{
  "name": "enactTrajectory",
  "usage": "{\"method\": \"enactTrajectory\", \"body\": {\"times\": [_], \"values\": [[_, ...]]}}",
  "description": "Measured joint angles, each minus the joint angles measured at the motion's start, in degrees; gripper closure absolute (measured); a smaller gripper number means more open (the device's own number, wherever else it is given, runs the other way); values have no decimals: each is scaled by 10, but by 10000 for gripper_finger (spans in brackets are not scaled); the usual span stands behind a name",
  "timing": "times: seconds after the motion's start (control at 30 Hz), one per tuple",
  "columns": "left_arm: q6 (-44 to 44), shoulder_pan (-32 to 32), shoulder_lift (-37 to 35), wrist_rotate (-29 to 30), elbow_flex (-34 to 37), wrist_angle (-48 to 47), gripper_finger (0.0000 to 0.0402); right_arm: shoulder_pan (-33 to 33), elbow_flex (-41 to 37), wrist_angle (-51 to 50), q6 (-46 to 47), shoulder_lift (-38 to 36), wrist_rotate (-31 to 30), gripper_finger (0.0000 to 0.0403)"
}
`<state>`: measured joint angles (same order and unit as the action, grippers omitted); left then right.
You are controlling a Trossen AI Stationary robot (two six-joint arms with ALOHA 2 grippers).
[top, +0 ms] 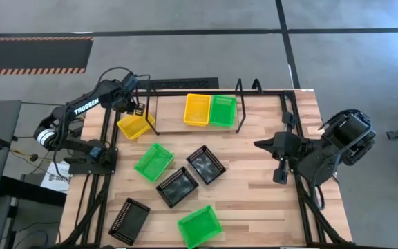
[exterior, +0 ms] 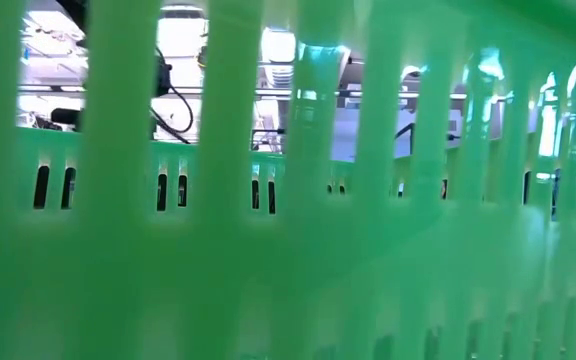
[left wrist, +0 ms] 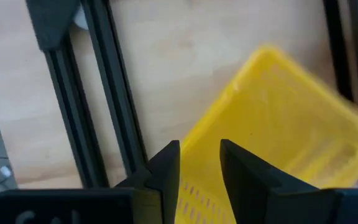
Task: Stack baskets on shelf by color
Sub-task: Put the top right black bin on the shelf
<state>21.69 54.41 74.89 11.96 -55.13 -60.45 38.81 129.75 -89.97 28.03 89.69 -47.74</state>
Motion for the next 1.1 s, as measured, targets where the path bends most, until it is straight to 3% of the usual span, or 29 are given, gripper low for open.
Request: {"method": "enactTrajectory", "body": {"times": [0.17, 0.3, 0.4, 0.6, 0.73, 0.87, 1.0, 1.1], "values": [[-79, -8, -1, -11, 0, -96, 293, -12, 0, 1, 4, 0, -2, 402], [-64, -19, -13, 47, 0, -136, 303, -24, 0, 2, 14, 0, -2, 402], [-65, -24, -47, 52, 0, -168, 324, -35, 0, 2, 19, 0, -2, 402], [-48, -50, -174, 5, 0, -216, 391, -56, 0, 4, 25, 8, -2, 402], [2, -83, -284, -42, 0, -217, 399, -81, -1, 4, 53, 17, 14, 398], [49, -120, -377, -48, 0, -217, 401, -124, 1, 15, 59, 33, 42, 384], [59, -146, -451, -68, 0, -202, 401, -171, 0, 32, 76, 57, 115, 378], [46, -155, -490, -84, 0, -177, 401, -199, 0, 26, 143, 82, 178, 389]]}}
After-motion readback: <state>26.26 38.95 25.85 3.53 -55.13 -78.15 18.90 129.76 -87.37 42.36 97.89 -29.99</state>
